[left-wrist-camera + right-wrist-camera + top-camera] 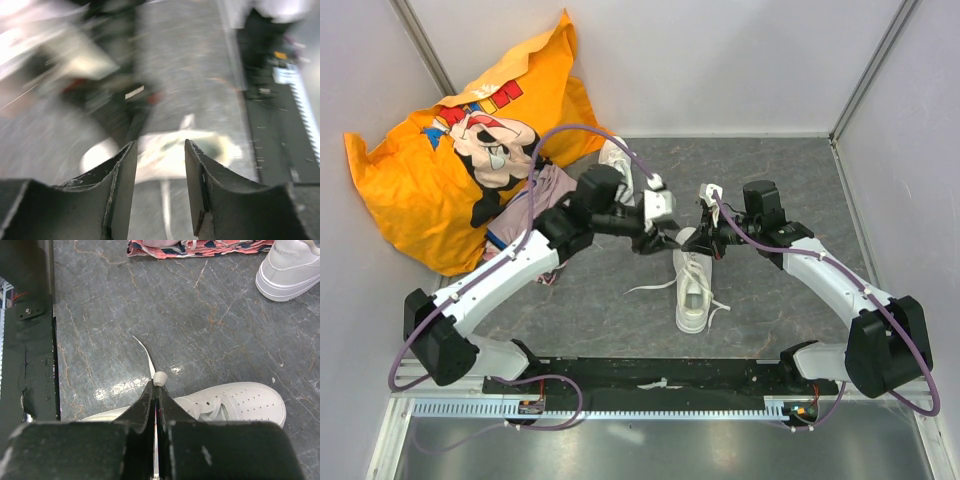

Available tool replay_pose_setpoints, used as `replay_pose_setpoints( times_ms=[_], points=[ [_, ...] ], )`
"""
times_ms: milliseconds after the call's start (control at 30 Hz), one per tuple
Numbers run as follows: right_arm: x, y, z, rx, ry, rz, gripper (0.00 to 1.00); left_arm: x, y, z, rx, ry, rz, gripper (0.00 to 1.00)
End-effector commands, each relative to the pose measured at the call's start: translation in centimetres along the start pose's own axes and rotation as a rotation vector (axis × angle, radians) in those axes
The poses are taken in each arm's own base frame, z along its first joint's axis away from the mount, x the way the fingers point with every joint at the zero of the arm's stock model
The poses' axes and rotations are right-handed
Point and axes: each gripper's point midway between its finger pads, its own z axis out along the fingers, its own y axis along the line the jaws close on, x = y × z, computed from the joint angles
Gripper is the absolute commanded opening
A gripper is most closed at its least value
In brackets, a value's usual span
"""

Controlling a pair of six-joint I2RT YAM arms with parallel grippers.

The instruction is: Tie the shoes

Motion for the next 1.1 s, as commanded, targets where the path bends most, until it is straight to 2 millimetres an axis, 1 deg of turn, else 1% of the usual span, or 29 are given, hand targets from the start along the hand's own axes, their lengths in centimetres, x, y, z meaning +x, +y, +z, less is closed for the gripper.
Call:
replay_pose_setpoints(
  times_ms=[0, 33, 67, 100, 133, 167, 200, 233, 300, 333, 367, 400, 433, 467, 533, 567, 600, 667, 700, 733, 767, 800, 833, 867, 933, 967, 1000, 1067],
  points=[
    [-1.1, 0.6, 0.3, -0.041, -0.036, -0.048, 0.0, 1.2, 2.9, -1.9, -0.088, -0.035, -0.137, 0.5],
    [-1.1, 0.8, 0.5, -0.046, -0.033, -0.047, 0.0, 1.9, 3.5, -2.2, -0.106, -0.029, -0.16, 0.5],
    [-1.0, 0.9, 0.7, -0.05, -0.027, -0.048, 0.0, 2.1, 3.8, -2.2, -0.113, -0.032, -0.164, 0.5],
    [-1.1, 1.0, 0.8, -0.054, -0.026, -0.05, 0.0, 2.5, 4.0, -2.2, -0.117, -0.031, -0.169, 0.51],
    [-0.9, 1.0, 1.0, -0.054, -0.017, -0.046, 0.0, 3.3, 4.1, -2.2, -0.126, -0.024, -0.203, 0.5],
    [-0.9, 1.1, 1.2, -0.053, -0.011, -0.05, 0.0, 3.6, 4.3, -2.2, -0.133, -0.028, -0.222, 0.5],
    [-1.0, 1.0, 1.4, -0.051, -0.008, -0.055, 0.0, 3.4, 4.6, -2.3, -0.146, -0.048, -0.223, 0.5],
    [-0.8, 1.0, 1.5, -0.053, 0.001, -0.052, 0.0, 4.2, 4.6, -2.4, -0.154, -0.045, -0.263, 0.51],
    [-0.7, 1.0, 1.9, -0.052, 0.016, -0.056, 0.0, 4.2, 4.7, -2.7, -0.167, -0.063, -0.266, 0.5],
    [-0.3, 1.0, 2.1, -0.052, 0.028, -0.049, 0.0, 4.8, 4.4, -2.8, -0.17, -0.058, -0.294, 0.5],
    [-0.2, 1.1, 2.4, -0.052, 0.037, -0.055, 0.0, 5.0, 4.4, -2.9, -0.176, -0.061, -0.307, 0.5],
    [-0.1, 1.0, 2.6, -0.05, 0.043, -0.056, 0.0, 4.8, 4.3, -3.2, -0.182, -0.075, -0.307, 0.5],
    [0.1, 0.9, 2.8, -0.049, 0.054, -0.055, 0.0, 5.7, 4.0, -3.3, -0.186, -0.066, -0.345, 0.5],
    [0.1, 1.2, 3.1, -0.053, 0.06, -0.06, 0.0, 6.0, 3.9, -3.5, -0.191, -0.065, -0.359, 0.49],
    [0.3, 0.9, 3.5, -0.039, 0.076, -0.062, 0.0, 6.7, 3.3, -3.8, -0.194, -0.064, -0.392, 0.48],
    [0.3, 1.2, 3.8, -0.042, 0.082, -0.067, 0.0, 6.9, 3.2, -3.9, -0.199, -0.065, -0.405, 0.48],
    [0.4, 0.9, 4.0, -0.033, 0.091, -0.067, 0.0, 7.8, 2.8, -3.9, -0.2, -0.055, -0.433, 0.48],
    [0.1, 1.2, 4.4, -0.036, 0.097, -0.078, 0.03, 7.9, 2.4, -4.2, -0.205, -0.062, -0.461, 0.48],
    [0.3, 1.3, 4.5, -0.034, 0.112, -0.072, 0.07, 8.4, 2.2, -4.3, -0.206, -0.057, -0.477, 0.48],
    [0.3, 1.3, 4.6, -0.031, 0.118, -0.073, 0.2, 8.2, 2.0, -4.4, -0.208, -0.064, -0.47, 0.48],
    [-0.2, 1.4, 4.8, -0.034, 0.117, -0.084, 0.25, 8.3, 1.9, -4.5, -0.21, -0.063, -0.472, 0.49],
    [0.0, 1.4, 4.7, -0.032, 0.131, -0.074, 0.3, 8.6, 1.6, -4.6, -0.213, -0.062, -0.509, 0.49],
    [-0.4, 1.4, 4.6, -0.027, 0.131, -0.076, 0.38, 8.5, 1.6, -4.7, -0.217, -0.066, -0.508, 0.49],
    [-1.1, 1.3, 4.4, -0.021, 0.126, -0.086, 0.42, 8.6, 1.6, -4.8, -0.221, -0.065, -0.513, 0.49],
    [-1.6, 1.2, 3.8, 0.001, 0.139, -0.092, 0.51, 8.8, 1.6, -5.0, -0.23, -0.066, -0.53, 0.5],
    [-2.2, 1.1, 3.5, 0.014, 0.137, -0.105, 0.53, 8.3, 1.8, -5.1, -0.233, -0.086, -0.513, 0.5],
    [-2.5, 1.4, 2.7, 0.025, 0.139, -0.109, 0.55, 8.4, 1.8, -5.2, -0.233, -0.088, -0.514, 0.49],
    [-2.5, 1.2, 1.5, 0.047, 0.144, -0.109, 0.57, 8.3, 1.7, -5.2, -0.23, -0.094, -0.507, 0.49]
  ],
)
